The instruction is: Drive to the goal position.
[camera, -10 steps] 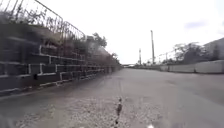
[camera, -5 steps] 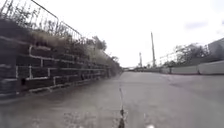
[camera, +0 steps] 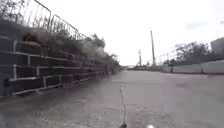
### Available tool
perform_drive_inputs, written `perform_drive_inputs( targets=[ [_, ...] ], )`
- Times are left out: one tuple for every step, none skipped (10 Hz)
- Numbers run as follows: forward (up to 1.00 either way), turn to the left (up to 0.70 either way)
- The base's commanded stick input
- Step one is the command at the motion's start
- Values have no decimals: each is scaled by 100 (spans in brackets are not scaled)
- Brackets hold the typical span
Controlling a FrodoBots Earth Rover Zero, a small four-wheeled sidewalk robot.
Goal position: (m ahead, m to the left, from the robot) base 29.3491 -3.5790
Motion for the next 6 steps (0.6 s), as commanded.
perform_drive_inputs(
  targets=[
    [70, 0],
    [70, 0],
    [70, 0],
    [70, -27],
    [70, -27],
    [70, -27]
  ],
)
